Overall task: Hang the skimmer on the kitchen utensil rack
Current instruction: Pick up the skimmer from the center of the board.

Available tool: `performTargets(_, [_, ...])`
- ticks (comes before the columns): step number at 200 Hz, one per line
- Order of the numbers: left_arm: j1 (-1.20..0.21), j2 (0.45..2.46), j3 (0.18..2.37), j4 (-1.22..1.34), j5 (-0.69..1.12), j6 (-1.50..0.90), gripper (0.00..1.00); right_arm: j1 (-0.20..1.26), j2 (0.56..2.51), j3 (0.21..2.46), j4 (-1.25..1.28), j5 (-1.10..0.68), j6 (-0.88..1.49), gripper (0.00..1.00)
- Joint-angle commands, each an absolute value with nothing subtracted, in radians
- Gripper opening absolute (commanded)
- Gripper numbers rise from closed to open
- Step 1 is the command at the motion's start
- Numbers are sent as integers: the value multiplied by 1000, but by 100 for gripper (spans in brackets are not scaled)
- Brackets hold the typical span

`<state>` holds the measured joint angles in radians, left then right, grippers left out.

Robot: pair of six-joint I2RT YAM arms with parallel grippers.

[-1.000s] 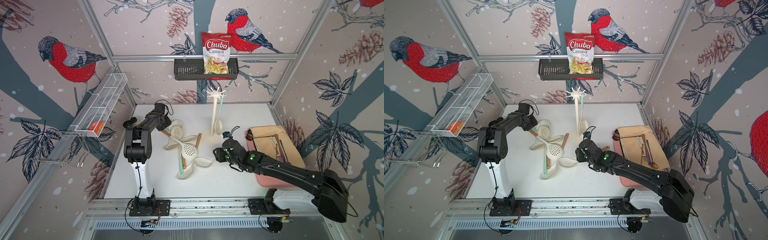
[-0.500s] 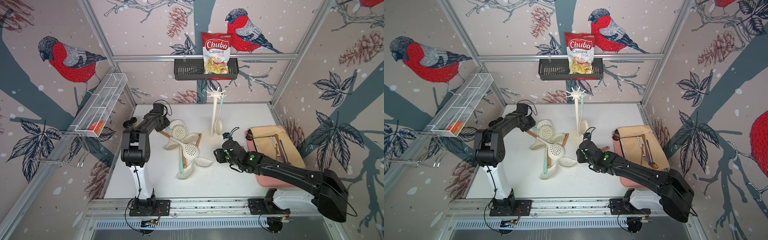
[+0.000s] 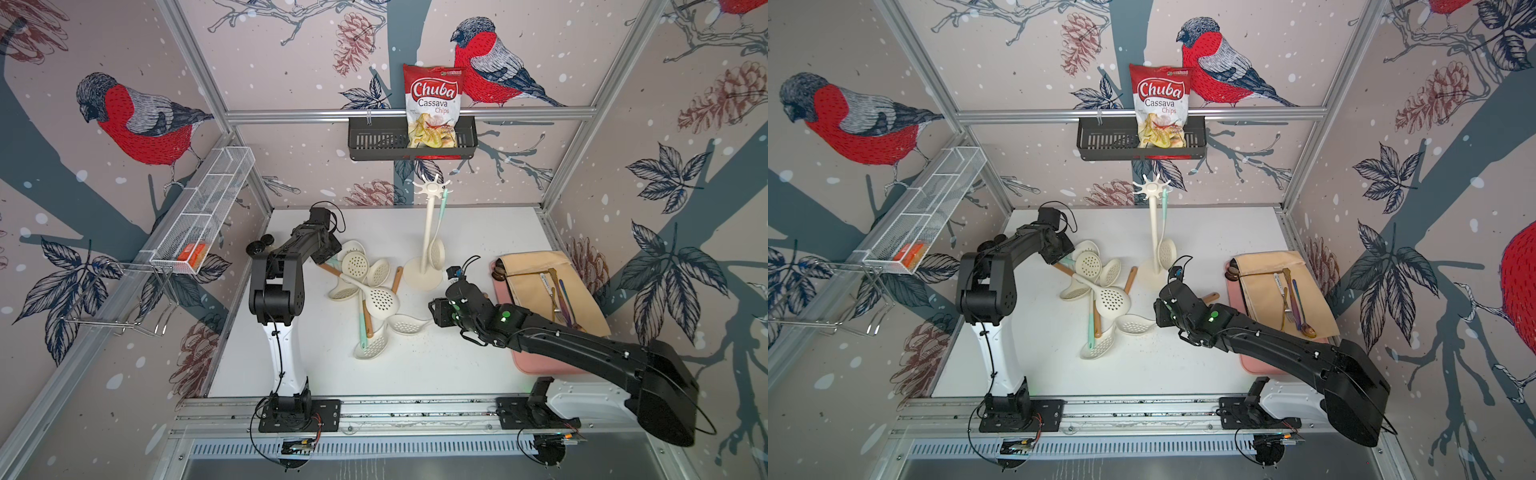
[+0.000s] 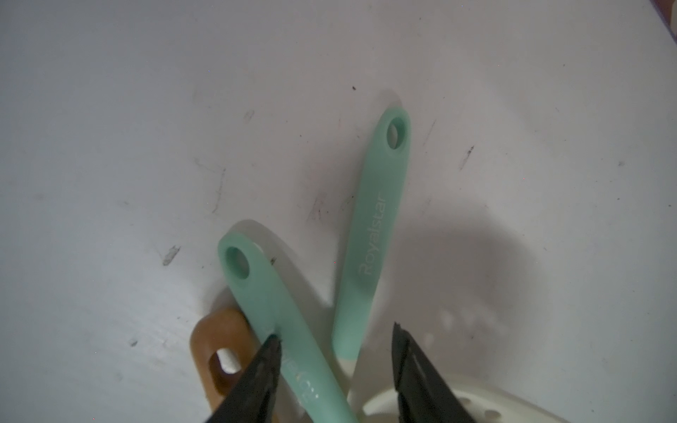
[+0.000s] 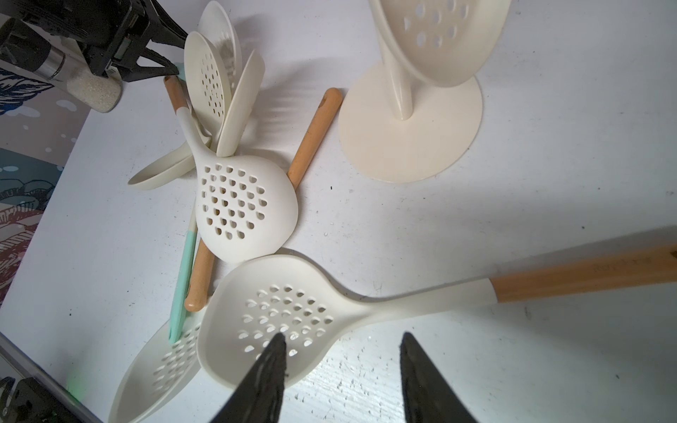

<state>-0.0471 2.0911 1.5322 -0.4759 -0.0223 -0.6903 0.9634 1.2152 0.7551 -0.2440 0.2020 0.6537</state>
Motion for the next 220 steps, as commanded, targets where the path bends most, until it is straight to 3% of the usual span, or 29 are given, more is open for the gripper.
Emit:
performTargets(1, [-43, 2076, 1488, -483, -24, -700, 50, 963, 1213, 752, -237, 212, 655, 51])
performTargets(39, [-43, 2025, 1435, -460, -30, -705, 48, 963, 1224, 753, -230, 203, 654, 50])
performTargets(117, [-44, 2137, 1505, -468, 0, -691, 39, 959, 1200, 743, -249, 213, 657, 50])
performTargets(147, [-43, 2160, 1528, -469, 5, -684, 29, 947, 1187, 740, -251, 208, 661, 50])
performTargets(181, [-38, 2183, 1574, -471, 33, -675, 6, 933, 1165, 740, -264, 213, 661, 49])
performTargets(220, [-36, 2172, 1628, -451, 75, -657, 0, 921, 1137, 727, -278, 222, 667, 48])
